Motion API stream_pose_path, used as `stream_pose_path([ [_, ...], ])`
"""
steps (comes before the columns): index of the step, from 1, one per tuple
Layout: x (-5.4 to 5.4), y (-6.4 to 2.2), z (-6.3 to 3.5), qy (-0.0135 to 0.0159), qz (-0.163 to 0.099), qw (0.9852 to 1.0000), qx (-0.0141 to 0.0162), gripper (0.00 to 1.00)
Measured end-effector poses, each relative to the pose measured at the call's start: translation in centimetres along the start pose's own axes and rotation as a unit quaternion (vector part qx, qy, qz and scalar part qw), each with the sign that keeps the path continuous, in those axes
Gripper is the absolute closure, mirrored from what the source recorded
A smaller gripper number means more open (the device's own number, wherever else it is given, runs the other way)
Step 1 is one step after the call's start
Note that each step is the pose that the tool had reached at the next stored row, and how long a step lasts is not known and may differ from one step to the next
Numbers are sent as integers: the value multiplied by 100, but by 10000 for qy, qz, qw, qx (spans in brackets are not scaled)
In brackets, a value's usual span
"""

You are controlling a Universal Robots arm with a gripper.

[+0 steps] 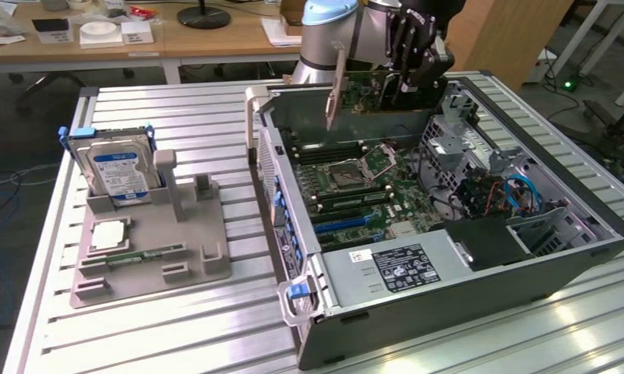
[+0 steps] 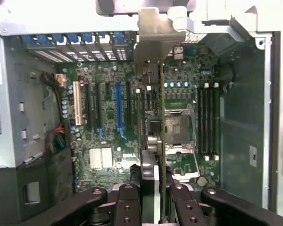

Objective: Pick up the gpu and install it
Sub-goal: 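Insert the gpu into the slot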

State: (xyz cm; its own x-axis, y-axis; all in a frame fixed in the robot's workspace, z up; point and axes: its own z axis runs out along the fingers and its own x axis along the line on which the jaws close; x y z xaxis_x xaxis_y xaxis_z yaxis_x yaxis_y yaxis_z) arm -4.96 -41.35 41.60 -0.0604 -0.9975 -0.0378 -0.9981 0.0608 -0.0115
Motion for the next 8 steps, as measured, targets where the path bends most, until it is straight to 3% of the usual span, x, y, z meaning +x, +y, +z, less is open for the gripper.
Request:
stream_pose_path([
  [2,0,1,23,-23,1,10000,6,72],
  [8,2,0,58,-27,-190,9998,26,72],
])
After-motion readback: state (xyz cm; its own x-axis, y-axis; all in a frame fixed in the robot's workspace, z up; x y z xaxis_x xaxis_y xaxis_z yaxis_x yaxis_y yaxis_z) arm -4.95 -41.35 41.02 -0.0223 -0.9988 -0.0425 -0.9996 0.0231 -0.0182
